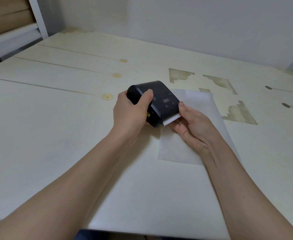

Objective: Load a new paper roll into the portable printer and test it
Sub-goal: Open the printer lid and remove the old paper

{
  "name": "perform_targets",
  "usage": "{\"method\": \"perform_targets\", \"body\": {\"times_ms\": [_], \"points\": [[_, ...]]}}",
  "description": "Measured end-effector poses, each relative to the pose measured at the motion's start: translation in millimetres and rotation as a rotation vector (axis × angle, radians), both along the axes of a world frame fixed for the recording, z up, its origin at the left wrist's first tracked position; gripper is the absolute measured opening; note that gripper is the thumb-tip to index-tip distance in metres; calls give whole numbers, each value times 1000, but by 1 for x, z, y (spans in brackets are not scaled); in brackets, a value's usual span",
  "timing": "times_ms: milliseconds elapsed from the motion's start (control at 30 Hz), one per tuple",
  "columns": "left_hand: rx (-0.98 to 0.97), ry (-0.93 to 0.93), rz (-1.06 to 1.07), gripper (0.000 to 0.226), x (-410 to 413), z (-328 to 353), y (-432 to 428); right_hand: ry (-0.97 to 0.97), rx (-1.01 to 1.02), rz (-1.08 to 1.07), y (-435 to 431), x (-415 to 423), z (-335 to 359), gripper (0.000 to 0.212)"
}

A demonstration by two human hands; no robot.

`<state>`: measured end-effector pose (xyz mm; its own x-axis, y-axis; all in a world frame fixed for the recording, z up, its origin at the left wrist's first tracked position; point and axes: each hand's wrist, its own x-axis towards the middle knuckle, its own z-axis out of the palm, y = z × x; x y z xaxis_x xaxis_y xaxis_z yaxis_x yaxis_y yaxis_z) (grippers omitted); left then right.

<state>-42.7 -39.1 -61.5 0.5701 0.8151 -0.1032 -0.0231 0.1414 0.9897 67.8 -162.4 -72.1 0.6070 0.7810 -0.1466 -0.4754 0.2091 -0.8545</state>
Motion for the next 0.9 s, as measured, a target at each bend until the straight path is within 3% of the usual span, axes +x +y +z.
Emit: {"method": "perform_targets", "body": {"times_ms": [267,433,567,633,767,900], "points": [[1,-2,53,59,-1,2,-5,-15,8,-21,-1,-2,1,31],[-79,-23,-78,43,-2,-1,7,-64,-16,0,-2,1,-1,33],[39,22,-225,27,-10,-5,21,-174,-106,-17,-8,4,1,32],[114,68,-251,31,-16,-5,24,-273,-162,-18,-12,4,3,32],[180,152,-224,64,-24,-2,26,-441,-248,-27,-15,-2,6,29],[325,114,-170,50,-23,-6,21,-632,-418,-116,-17,-7,10,25]]}}
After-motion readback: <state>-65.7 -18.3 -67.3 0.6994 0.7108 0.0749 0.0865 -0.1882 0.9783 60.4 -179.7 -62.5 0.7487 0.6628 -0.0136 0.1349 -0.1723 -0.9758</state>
